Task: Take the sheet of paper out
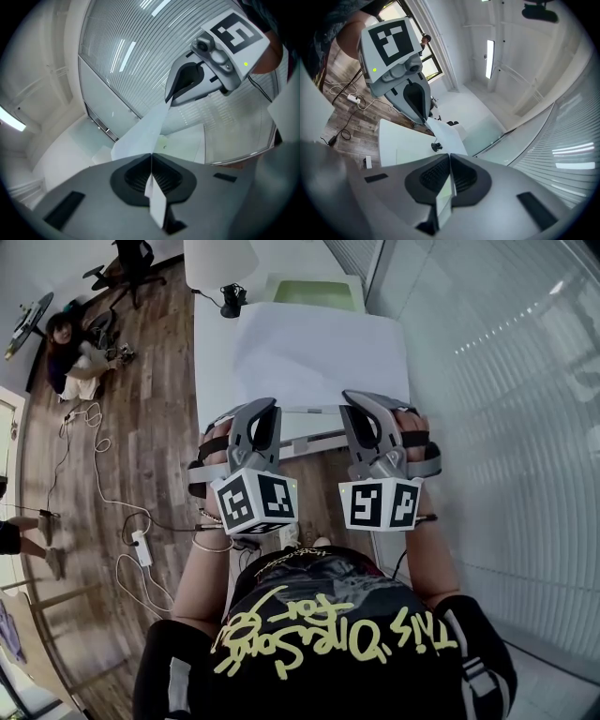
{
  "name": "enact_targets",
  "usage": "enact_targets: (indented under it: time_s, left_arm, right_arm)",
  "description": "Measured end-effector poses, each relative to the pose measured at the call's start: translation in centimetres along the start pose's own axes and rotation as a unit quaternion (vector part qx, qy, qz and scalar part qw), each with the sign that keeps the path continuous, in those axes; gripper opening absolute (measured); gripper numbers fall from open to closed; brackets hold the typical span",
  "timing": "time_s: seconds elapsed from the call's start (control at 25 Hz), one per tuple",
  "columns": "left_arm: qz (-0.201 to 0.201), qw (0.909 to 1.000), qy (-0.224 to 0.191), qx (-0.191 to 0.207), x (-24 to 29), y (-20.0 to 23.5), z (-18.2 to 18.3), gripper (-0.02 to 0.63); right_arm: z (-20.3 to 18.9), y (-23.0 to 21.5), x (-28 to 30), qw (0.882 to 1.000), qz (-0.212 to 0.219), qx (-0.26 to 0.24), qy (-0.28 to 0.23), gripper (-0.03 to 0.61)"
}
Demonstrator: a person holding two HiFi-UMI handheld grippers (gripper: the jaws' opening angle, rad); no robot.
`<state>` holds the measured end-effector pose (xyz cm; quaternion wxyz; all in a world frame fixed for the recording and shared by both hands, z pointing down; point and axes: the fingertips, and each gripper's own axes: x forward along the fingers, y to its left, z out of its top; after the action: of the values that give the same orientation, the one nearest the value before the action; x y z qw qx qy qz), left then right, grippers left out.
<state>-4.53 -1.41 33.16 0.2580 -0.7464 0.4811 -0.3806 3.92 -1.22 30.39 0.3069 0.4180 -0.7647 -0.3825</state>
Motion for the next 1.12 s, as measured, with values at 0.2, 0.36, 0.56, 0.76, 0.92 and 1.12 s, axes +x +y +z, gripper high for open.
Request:
enact_targets:
  time_s: [0.2,0.36,0.56,0.76,0.92,1.12]
  left_arm:
    - [0.0,1.0,-0.001,-0.001,0.1,0.1,0.0,0.011]
    - [-0.001,1.0,-0.002,0.001,0.1,0.1,0.0,0.011]
    - [-0.003,1.0,-0.002,-0.001,0.9,0.2,-0.1,0.011]
    - [-0.001,1.0,-0.007,-0.003,1.1,0.1,-0.3,0.011]
    - [-0.002,0.9999,-0.008,-0.006,1.1,0.3,-0.1,0.011]
    - [-0.004,1.0,-0.008,-0.004,1.5,0.7,0.0,0.011]
  right_arm:
    - [-0.2,0.3,0.1,1.0,0.003,-0.006,0.007,0.008]
    - [-0.1,0.1,0.0,1.0,-0.001,-0.004,0.007,0.008]
    - [-0.3,-0.1,0.5,1.0,-0.003,-0.002,0.007,0.006]
    - [-0.4,0.2,0.6,1.0,-0.008,0.005,0.006,0.006]
    - [-0.4,0.0,0.6,1.0,-0.008,0.013,0.004,0.006]
    - [-0.5,-0.3,1.0,1.0,-0.006,0.017,0.009,0.006]
